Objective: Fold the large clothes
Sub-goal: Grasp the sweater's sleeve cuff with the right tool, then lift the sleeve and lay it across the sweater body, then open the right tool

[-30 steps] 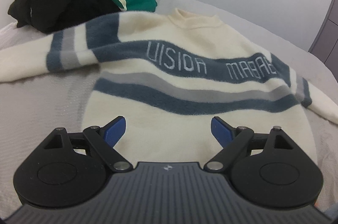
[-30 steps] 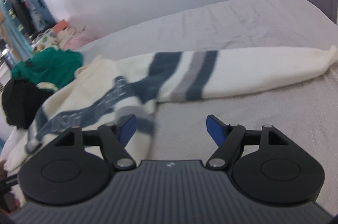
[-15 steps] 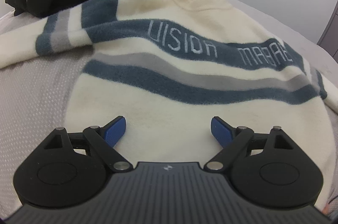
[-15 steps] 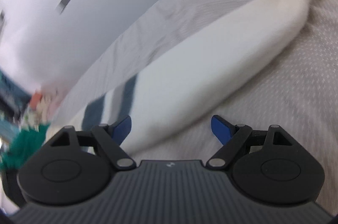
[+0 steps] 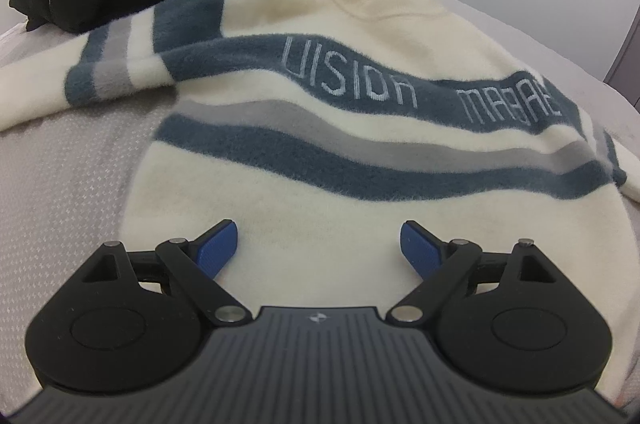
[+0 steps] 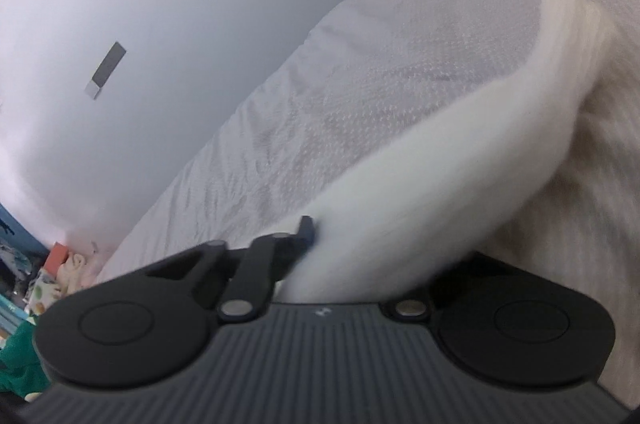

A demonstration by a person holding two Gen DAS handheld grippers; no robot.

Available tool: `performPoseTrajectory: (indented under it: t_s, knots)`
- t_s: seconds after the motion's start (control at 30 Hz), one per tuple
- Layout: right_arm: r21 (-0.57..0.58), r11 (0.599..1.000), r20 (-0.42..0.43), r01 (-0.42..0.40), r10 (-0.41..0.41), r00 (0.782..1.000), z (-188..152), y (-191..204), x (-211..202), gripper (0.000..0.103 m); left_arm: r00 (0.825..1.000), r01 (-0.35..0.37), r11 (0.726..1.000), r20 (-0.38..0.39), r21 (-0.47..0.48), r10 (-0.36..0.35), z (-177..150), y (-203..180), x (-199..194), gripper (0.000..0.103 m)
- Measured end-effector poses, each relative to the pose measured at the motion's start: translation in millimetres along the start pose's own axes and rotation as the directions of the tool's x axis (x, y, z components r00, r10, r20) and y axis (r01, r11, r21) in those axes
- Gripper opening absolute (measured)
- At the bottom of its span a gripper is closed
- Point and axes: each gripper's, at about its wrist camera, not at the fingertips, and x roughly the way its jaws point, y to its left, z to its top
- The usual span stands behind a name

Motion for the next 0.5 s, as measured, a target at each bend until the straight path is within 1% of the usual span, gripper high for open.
performPoseTrajectory:
  t_s: [0.13,0.27,0.4,0.5]
  knots:
    - [-0.033,0.999,0.027,-0.006,0.007,1.0,14.8,0.5,-2.9,0.011,1.0,0.016,1.0,-0.002,-0.023,-0.016,3.5,5.0,-2.2,0.091]
    - [-0.068,0.998,0.042,0.018,-0.015,0.999,24.1,11.0,0.5,0.01,1.0,0.015,0.999,-0.009,-0.043,-0.015,9.7,10.7,-5.8,0.091]
    - [-0.179,0.983,0.085,0.041,-0.026,0.996,23.2,42.6,-6.3,0.01,1.0,0.02,0.999,0.009,-0.024,-0.02,17.7,16.0,-14.1,0.091]
    - [-0.252,0.967,0.127,0.02,0.012,0.992,18.9,72.9,-24.7,0.01,0.999,0.02,1.0,0.035,-0.005,-0.02,22.4,23.5,-18.7,0.091]
